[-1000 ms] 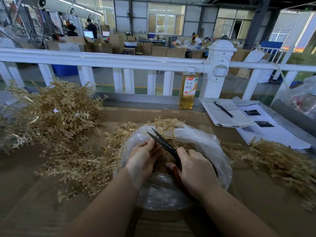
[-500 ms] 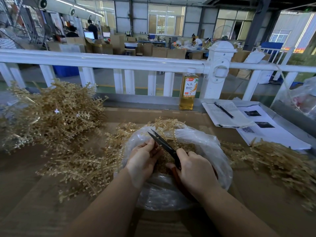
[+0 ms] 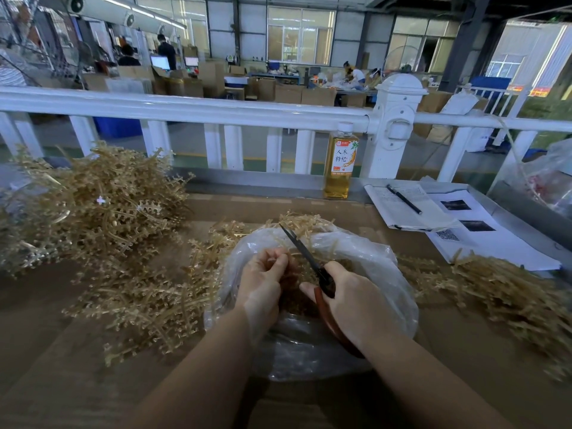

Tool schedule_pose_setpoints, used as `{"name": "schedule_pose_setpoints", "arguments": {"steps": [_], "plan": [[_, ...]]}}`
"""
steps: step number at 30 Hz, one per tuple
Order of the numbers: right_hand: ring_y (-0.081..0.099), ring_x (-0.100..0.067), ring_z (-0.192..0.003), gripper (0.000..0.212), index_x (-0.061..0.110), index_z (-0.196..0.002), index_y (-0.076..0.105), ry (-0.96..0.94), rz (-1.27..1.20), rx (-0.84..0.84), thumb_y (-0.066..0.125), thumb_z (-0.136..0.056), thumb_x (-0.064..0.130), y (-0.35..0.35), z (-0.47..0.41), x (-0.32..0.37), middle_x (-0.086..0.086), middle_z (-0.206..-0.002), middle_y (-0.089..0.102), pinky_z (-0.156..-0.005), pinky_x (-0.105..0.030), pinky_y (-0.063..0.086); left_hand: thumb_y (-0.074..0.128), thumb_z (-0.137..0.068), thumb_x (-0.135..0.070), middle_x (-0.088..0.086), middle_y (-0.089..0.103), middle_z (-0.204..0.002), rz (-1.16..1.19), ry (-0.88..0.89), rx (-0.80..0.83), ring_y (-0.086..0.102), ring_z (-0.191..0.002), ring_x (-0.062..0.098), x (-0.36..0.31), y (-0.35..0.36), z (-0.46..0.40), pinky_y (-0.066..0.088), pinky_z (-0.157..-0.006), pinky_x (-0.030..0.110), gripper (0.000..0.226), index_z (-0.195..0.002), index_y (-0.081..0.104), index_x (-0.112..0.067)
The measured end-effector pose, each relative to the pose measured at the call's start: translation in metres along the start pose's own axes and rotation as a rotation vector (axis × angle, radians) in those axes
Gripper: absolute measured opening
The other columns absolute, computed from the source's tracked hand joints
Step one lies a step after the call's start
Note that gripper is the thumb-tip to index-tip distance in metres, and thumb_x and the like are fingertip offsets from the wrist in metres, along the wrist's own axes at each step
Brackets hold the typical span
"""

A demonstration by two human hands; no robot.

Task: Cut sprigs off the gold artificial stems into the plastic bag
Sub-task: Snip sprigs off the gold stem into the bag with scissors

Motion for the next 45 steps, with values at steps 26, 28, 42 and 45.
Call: {"name": "schedule_pose_setpoints", "arguments": {"steps": [26, 28, 42, 45], "plan": [[0.057, -0.014, -0.092, 0.037, 0.032, -0.105, 0.048, -0.012, 0.019, 0.098, 0.048, -0.087, 0.064, 0.010, 0.004, -0.001, 0.006, -0.096, 0.059, -0.079, -0.029, 0.047, 0.052, -0.093, -0.003, 0.003, 0.067, -0.072, 0.189, -0.162, -0.093, 0.063, -0.069, 0.015, 0.001, -0.006, -0.005, 0.056, -0.061, 0.026, 0.018, -0.079, 0.061, -0.010], [0.056, -0.016, -0.093, 0.037, 0.033, -0.105, 0.047, -0.011, 0.025, 0.100, 0.047, -0.086, 0.065, 0.013, 0.003, -0.003, 0.005, -0.097, 0.059, -0.080, -0.031, 0.047, 0.050, -0.093, -0.002, 0.006, 0.064, -0.080, 0.198, -0.163, -0.092, 0.060, -0.076, 0.018, 0.001, -0.005, -0.006, 0.051, -0.073, 0.031, 0.017, -0.082, 0.060, -0.009], [0.058, -0.013, -0.088, 0.037, 0.029, -0.103, 0.048, -0.058, -0.010, 0.080, 0.045, -0.090, 0.062, 0.014, -0.001, 0.003, 0.006, -0.093, 0.060, -0.077, -0.027, 0.048, 0.049, -0.093, 0.000, 0.012, 0.065, -0.090, 0.164, -0.214, 0.006, 0.062, -0.081, 0.022, 0.002, -0.003, -0.005, 0.051, -0.080, 0.033, 0.014, -0.092, 0.063, -0.003], [0.056, -0.012, -0.082, 0.036, 0.028, -0.101, 0.047, -0.066, 0.010, 0.076, 0.044, -0.090, 0.062, 0.014, -0.002, 0.003, 0.007, -0.089, 0.058, -0.072, -0.023, 0.043, 0.050, -0.093, -0.001, 0.012, 0.066, -0.089, 0.164, -0.225, 0.012, 0.064, -0.079, 0.021, 0.003, -0.004, -0.006, 0.055, -0.074, 0.031, 0.013, -0.094, 0.063, -0.003]]}}
Point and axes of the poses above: each hand's wrist, its own z-axis away from the middle knuckle, its own y-axis out of the palm, x = y × z, the point moved 6 cm from there along -z, towards the middle knuckle
